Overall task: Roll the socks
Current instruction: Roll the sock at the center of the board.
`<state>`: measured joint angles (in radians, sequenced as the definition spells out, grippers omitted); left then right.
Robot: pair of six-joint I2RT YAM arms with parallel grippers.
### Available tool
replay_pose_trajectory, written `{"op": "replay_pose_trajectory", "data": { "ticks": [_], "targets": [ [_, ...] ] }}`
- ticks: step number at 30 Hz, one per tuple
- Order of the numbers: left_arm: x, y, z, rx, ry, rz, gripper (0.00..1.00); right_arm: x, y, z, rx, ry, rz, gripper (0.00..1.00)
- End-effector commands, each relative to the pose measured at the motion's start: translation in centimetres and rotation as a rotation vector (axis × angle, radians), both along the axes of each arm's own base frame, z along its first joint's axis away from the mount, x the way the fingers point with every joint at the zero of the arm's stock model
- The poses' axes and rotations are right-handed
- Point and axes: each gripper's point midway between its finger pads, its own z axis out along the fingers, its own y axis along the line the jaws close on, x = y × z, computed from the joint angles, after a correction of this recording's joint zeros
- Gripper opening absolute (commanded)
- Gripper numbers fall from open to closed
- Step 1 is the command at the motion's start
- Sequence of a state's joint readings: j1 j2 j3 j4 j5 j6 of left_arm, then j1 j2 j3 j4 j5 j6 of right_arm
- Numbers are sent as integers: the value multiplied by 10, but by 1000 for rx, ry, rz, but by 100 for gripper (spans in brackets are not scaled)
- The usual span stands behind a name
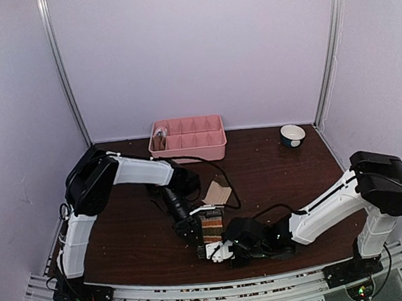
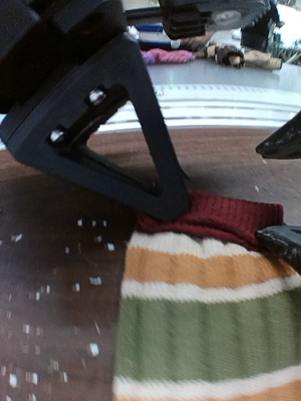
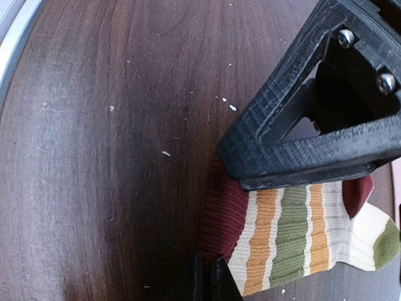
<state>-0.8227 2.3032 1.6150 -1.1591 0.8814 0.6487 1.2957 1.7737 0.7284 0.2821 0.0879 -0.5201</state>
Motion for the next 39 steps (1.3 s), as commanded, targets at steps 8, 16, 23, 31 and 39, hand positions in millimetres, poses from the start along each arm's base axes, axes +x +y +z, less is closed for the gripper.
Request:
{"op": "replay_pose_trajectory", "data": {
  "ticks": [8,16,23,31,39],
  "targets": [
    [79,16,53,-254,-588,224,43,-52,-27,-36,-89,426,-56,0],
    [52,19,76,-424,-575,224,50,-50,-28,-42,-42,705,-190,0],
    [32,25,77,-463,-527,168,42,-32,-31,-47,73,1028,-363,0],
    [1,14,63,-449,-552,38,39,-6,-39,-55,190,1328,-553,0],
    [0,-2,35,-369,-621,-34,40,-2,-39,-57,190,1373,-607,0]
  ]
}}
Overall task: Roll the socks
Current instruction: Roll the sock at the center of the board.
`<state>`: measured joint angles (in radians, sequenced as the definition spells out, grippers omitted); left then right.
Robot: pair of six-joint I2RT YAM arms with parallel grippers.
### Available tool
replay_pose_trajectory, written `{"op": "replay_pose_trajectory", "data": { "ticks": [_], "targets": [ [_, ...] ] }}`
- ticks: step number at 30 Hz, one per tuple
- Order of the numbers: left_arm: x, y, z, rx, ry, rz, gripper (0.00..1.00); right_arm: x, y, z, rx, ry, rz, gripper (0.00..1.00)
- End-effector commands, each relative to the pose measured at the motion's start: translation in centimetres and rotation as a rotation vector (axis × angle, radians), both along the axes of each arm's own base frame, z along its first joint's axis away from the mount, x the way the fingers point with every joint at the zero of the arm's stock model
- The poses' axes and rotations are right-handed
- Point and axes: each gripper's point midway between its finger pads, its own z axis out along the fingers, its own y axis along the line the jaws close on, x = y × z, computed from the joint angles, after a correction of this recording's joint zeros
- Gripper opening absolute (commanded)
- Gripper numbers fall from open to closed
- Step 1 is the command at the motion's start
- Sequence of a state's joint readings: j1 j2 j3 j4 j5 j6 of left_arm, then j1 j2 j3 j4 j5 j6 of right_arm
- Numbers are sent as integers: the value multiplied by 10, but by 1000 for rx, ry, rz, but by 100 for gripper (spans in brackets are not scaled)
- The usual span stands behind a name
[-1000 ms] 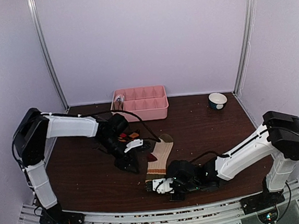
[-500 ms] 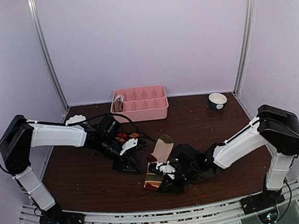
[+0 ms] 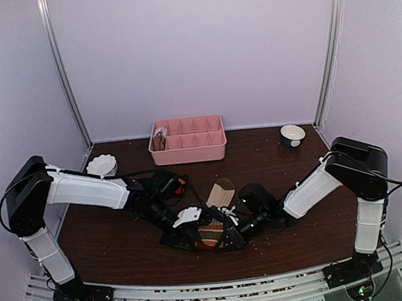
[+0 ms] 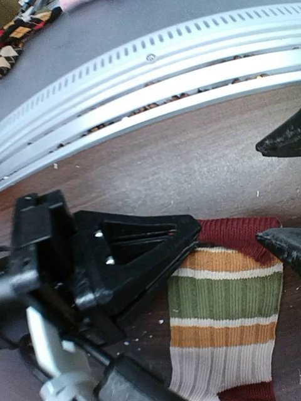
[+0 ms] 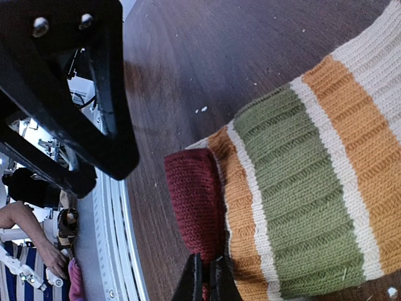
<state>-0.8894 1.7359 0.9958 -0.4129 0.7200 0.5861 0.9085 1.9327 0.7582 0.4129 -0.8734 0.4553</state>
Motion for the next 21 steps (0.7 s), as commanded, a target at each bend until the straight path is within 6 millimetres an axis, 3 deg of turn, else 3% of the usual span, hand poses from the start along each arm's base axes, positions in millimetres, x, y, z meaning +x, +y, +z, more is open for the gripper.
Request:
{"op": "replay_pose_trajectory", "data": {
  "ticks": [1,8,16,21],
  "targets": [
    [15,-12,-11,25,-83,-7,40,-10,-35,-54,-225,145,-86,0],
    [20,-21,-26,81,-102,-3,35,-10,-37,-55,-246,154,-95,0],
    [8,-20,-38,132,-38,-19,18,-3,-34,-52,-247,164,-117,0],
    [12,-16,-48,180,-29,6,7,1,-33,-48,-240,157,-132,0]
  ]
}}
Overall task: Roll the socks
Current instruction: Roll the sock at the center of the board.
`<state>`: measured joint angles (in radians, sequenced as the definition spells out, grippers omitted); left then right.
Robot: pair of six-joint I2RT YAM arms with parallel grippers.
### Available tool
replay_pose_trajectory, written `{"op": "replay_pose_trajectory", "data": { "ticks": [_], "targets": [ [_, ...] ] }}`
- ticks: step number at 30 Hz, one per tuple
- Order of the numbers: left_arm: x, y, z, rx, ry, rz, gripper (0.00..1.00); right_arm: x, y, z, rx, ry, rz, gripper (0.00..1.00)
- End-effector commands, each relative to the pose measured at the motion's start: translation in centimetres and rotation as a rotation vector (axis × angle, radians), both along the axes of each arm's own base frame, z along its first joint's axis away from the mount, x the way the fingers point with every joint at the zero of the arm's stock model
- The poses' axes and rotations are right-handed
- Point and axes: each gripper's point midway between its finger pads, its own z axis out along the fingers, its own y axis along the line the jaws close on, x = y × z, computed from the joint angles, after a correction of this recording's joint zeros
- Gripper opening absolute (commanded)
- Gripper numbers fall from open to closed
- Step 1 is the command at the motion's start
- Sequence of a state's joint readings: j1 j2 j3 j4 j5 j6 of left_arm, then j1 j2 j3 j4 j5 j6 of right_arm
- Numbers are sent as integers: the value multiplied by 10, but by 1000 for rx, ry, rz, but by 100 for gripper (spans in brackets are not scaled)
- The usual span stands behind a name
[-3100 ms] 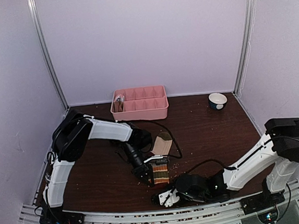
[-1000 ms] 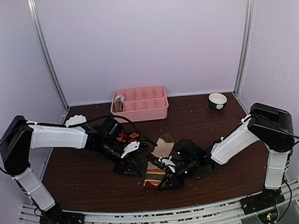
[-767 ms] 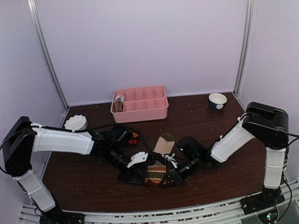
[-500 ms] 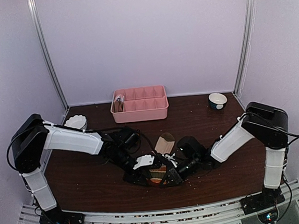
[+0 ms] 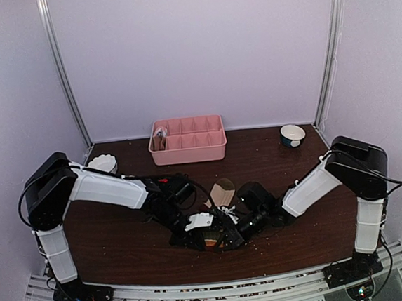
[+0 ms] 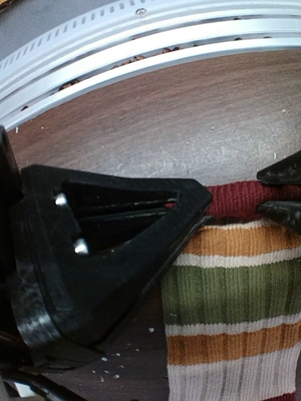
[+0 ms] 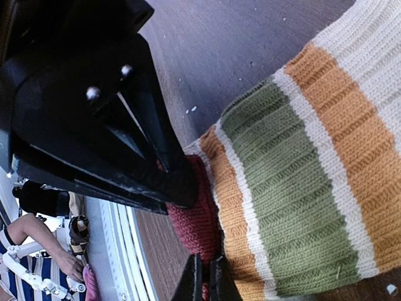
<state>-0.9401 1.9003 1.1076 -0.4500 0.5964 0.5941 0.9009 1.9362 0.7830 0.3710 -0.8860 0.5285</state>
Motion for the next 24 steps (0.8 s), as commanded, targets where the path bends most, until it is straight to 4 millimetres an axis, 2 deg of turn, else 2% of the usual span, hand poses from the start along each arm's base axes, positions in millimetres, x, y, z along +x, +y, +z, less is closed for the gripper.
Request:
{"op": "replay_pose_trajectory", "data": {
  "ticks": [1,3,5,9,11,14,17,20,24],
  "targets": [
    [5,-1,-9,52,20,37,5,-1,-34,-48,-212,76,-92,0],
    [15,-1,-13,64,54,94,1,1,-35,-46,-207,59,-103,2],
    [24,0,-16,71,105,150,0,2,-38,-42,-196,33,-121,13],
    [38,4,-27,104,236,242,0,7,-45,-35,-169,-26,-170,24],
    [40,5,-30,115,304,263,0,9,-46,-27,-132,-55,-195,26],
    [34,5,-33,141,397,263,0,11,-49,-15,-77,-92,-232,31],
    [29,1,-28,144,469,241,0,14,-52,-1,-24,-152,-262,32],
    [19,2,-23,161,547,211,0,18,-62,4,-37,-224,-289,34],
    [8,6,-15,176,624,192,0,25,-79,20,-49,-398,-344,45]
  ]
}}
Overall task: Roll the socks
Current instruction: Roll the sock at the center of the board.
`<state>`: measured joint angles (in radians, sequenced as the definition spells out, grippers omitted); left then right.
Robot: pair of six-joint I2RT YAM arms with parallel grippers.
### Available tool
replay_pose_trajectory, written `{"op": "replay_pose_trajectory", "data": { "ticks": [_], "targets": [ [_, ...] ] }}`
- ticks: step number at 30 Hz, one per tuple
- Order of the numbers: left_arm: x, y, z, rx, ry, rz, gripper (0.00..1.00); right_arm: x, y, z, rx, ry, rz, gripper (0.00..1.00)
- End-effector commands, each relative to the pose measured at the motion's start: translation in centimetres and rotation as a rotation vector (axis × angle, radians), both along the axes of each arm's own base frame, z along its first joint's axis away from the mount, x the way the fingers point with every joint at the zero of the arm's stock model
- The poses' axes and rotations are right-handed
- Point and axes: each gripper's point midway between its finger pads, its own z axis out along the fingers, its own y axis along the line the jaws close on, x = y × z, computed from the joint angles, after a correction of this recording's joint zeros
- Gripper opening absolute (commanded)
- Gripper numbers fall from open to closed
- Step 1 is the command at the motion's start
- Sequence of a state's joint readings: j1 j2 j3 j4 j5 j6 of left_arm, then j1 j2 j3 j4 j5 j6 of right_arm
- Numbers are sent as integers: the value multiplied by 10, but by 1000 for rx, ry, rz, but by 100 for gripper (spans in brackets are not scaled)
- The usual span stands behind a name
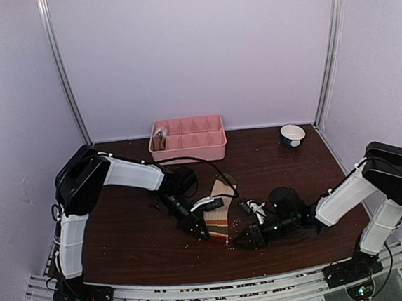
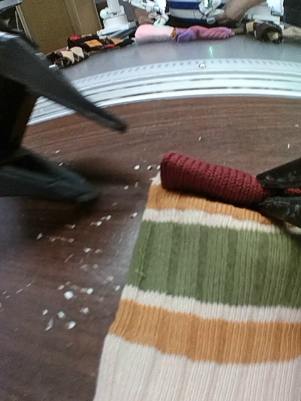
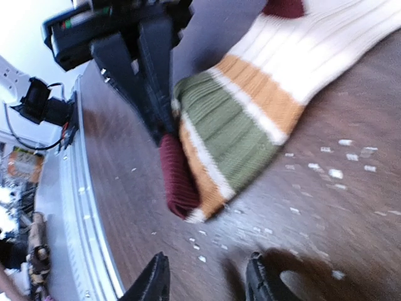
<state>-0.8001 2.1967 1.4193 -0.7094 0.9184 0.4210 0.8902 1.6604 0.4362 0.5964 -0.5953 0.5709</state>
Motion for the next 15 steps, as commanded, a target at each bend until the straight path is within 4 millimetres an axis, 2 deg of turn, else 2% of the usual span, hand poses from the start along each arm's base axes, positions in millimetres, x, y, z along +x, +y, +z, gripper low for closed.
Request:
{"op": "replay_pose_trajectory", "data": {
  "ticks": [1,2,3,6,8,11,12,14,15],
  "targets": [
    [-28,22,-8,102,158,-26,0,21,-26,13,-93,-260,-135,55],
    [-30,22,-8,104,171,-25,0,25,-32,19,-119,-327,-166,90],
    [-31,22,-7,105,184,-23,0,31,-40,26,-143,-382,-208,99],
    [-33,23,-11,123,214,-16,0,49,-71,42,-223,-490,-360,100],
    [-34,24,-15,144,229,-17,0,66,-100,58,-234,-503,-567,100],
    [-32,25,-21,176,238,-11,0,74,-137,63,-194,-475,-804,100],
    [-31,25,-23,186,235,-8,0,73,-138,65,-155,-480,-802,100],
    [-29,25,-25,198,228,-4,0,65,-118,69,-144,-561,-652,100],
    [-28,25,-26,207,224,-1,0,59,-108,67,-201,-618,-576,100]
  ]
}}
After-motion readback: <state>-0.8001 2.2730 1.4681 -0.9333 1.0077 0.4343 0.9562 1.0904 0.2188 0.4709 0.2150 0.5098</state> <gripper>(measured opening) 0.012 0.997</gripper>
